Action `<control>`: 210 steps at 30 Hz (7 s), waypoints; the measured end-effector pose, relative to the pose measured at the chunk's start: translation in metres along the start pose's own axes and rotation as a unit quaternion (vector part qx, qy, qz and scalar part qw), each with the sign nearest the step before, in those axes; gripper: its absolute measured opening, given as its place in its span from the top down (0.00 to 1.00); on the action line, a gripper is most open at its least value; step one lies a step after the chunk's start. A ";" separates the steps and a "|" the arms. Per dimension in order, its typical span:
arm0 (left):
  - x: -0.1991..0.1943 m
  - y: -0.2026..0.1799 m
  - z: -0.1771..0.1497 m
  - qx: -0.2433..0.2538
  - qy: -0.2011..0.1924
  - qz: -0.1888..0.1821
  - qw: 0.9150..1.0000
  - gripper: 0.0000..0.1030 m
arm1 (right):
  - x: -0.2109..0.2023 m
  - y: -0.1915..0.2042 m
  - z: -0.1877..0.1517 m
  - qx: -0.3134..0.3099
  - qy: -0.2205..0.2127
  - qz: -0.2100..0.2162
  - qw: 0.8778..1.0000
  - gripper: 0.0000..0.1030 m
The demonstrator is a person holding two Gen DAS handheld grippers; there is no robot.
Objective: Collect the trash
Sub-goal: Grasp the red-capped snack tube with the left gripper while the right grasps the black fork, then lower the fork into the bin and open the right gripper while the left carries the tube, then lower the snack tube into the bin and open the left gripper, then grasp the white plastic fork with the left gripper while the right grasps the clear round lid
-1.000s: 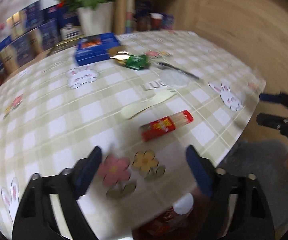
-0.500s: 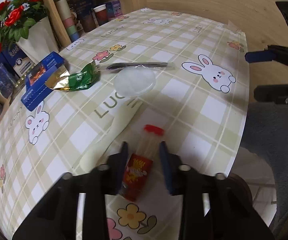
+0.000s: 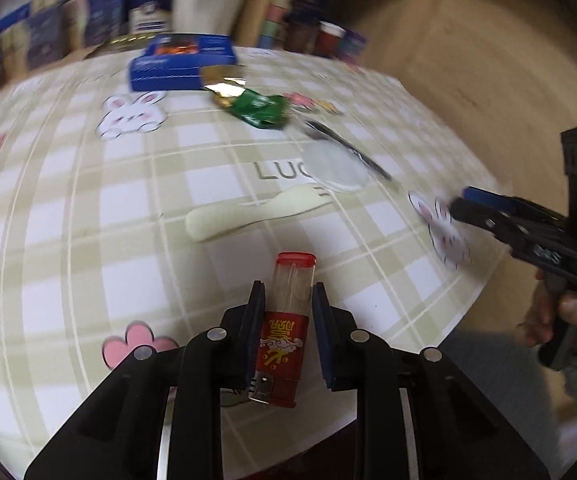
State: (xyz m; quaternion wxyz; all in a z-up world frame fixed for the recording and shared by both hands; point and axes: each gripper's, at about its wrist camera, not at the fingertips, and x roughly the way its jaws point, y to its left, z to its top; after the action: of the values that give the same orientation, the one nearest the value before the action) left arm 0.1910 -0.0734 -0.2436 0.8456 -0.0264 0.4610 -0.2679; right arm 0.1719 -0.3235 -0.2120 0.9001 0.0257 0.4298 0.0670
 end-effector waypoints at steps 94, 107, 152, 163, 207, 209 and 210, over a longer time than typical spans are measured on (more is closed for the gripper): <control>-0.147 0.009 -0.139 -0.096 -0.086 0.019 0.991 0.79 | -0.020 0.129 -0.148 0.059 0.133 0.143 0.979 0.67; -0.110 -0.001 -0.147 -0.065 -0.025 0.022 0.997 0.79 | -0.073 0.116 -0.128 0.015 -0.051 -0.008 0.999 0.06; -0.109 0.011 -0.067 -0.014 -0.063 0.088 0.994 0.11 | -0.063 0.071 -0.075 0.026 -0.013 -0.005 1.000 0.06; -0.022 -0.023 0.022 0.151 -0.012 0.063 0.986 0.24 | -0.037 0.035 -0.043 0.043 0.013 -0.013 0.999 0.06; 0.025 0.022 0.039 0.108 0.001 0.033 0.994 0.93 | 0.059 0.031 0.036 -0.012 0.042 0.026 0.999 0.15; 0.025 0.022 0.038 0.103 -0.005 0.033 0.994 0.93 | 0.067 0.037 0.043 -0.028 0.047 0.015 0.998 0.15; 0.025 0.024 0.037 0.098 -0.009 0.030 0.995 0.93 | 0.072 0.041 0.047 -0.043 0.050 0.005 0.998 0.15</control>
State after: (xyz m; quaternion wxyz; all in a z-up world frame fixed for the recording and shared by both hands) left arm 0.2412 -0.0723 -0.2484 0.8556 0.0685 0.4258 -0.2862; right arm 0.2498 -0.2721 -0.2336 0.8774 -0.0139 0.4707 0.0915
